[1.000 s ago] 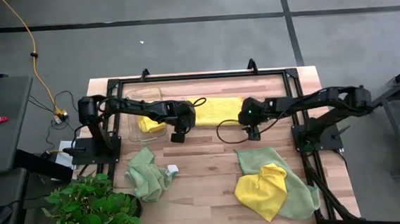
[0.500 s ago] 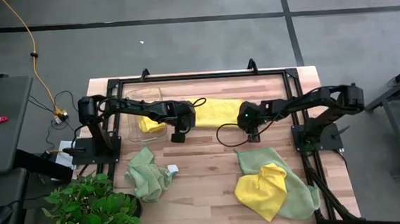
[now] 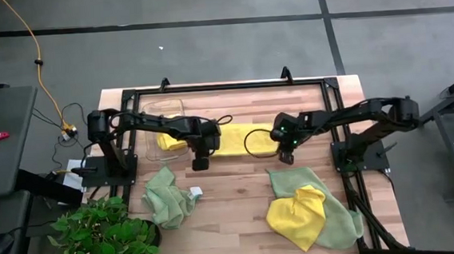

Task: Fold microfiber towels
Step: Fold the top yellow towel

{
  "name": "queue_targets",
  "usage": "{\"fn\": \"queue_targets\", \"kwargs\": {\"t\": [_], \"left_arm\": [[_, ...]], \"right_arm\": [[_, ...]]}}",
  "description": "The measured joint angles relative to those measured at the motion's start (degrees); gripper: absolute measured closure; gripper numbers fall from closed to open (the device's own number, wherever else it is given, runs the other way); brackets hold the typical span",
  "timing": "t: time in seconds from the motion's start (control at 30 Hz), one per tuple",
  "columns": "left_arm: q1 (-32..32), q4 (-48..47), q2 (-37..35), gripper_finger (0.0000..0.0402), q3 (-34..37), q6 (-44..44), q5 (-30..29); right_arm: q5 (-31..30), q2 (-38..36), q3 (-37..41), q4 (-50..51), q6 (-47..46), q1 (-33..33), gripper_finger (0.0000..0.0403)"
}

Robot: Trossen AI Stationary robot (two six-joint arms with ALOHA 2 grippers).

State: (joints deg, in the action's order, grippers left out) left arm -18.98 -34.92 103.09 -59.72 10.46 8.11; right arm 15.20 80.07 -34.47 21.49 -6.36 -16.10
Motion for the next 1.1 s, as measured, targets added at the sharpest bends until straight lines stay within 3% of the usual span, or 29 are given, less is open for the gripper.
{"fn": "queue_targets", "kwargs": {"t": [0.1,0.4,0.8,1.1], "left_arm": [[-0.11,-2.9,-0.22,0.0401,-1.34,-3.9,4.76],[-2.32,-4.49,-0.22,0.0401,-5.95,-5.64,5.58],[-8.97,-3.88,-0.22,0.0401,-6.58,-8.58,3.12],[-9.39,1.39,-0.22,0.0401,-6.58,-10.92,-2.52]], "right_arm": [[4.9,-2.23,-0.36,1.31,-3.91,-0.06,0.0401],[4.68,-4.89,-3.61,3.54,-9.26,-3.19,0.0402],[-2.02,-5.0,-4.03,3.19,-13.32,-9.13,0.0403],[-6.35,-5.02,-4.03,4.09,-20.35,-10.27,0.0403]]}}
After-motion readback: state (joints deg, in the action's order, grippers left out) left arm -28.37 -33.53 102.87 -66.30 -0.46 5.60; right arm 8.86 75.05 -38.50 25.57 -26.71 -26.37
